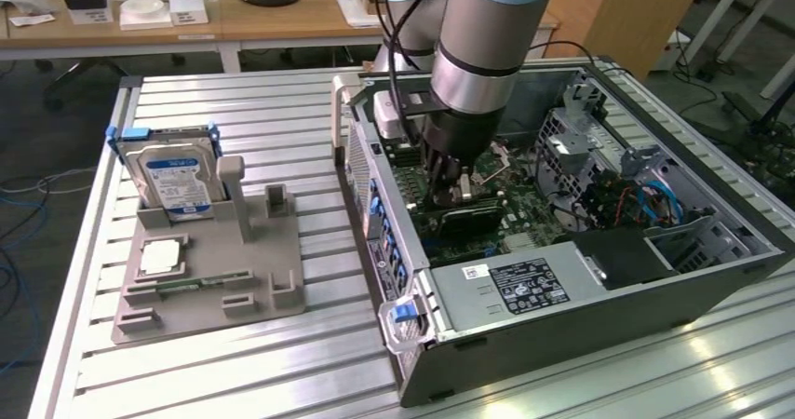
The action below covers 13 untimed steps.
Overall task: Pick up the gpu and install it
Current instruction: 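Press down on the gpu until it lock into place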
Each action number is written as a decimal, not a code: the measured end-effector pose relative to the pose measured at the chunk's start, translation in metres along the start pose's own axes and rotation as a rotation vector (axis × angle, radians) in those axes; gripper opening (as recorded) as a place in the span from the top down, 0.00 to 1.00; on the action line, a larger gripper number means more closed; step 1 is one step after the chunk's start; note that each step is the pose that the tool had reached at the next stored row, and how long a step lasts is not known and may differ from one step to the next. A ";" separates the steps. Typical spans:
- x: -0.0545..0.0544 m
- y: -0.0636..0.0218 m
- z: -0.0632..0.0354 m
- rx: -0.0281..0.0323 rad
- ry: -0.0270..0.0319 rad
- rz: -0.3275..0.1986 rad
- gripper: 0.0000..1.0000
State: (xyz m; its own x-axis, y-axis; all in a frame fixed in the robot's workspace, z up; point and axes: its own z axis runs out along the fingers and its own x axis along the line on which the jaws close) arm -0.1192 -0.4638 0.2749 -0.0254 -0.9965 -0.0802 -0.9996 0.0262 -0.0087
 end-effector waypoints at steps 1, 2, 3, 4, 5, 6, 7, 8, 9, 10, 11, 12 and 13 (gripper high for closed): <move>0.000 0.0015 -0.0004 0.0001 -0.0001 0.000 0.89; 0.000 0.0034 -0.0005 0.0001 0.0000 0.000 0.89; 0.000 0.0058 -0.0006 0.0000 0.0000 0.000 0.89; 0.000 0.0084 -0.0007 0.0001 0.0000 0.000 0.89; 0.000 0.0110 -0.0008 0.0000 0.0000 0.000 0.89; 0.001 0.0131 -0.0009 0.0001 0.0001 0.000 0.89; 0.001 0.0150 -0.0010 0.0001 0.0000 0.000 0.89; 0.002 0.0167 -0.0012 0.0001 0.0002 0.000 0.89; 0.004 0.0180 -0.0013 -0.0001 0.0003 0.000 0.89; 0.006 0.0191 -0.0015 0.0000 0.0006 0.000 0.89; 0.008 0.0202 -0.0016 0.0000 0.0008 0.000 0.89; 0.010 0.0211 -0.0018 0.0001 0.0010 0.000 0.89; 0.012 0.0220 -0.0020 0.0001 0.0011 0.000 0.89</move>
State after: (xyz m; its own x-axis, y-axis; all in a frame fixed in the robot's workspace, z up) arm -0.1415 -0.4752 0.2757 -0.0255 -0.9965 -0.0791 -0.9996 0.0263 -0.0088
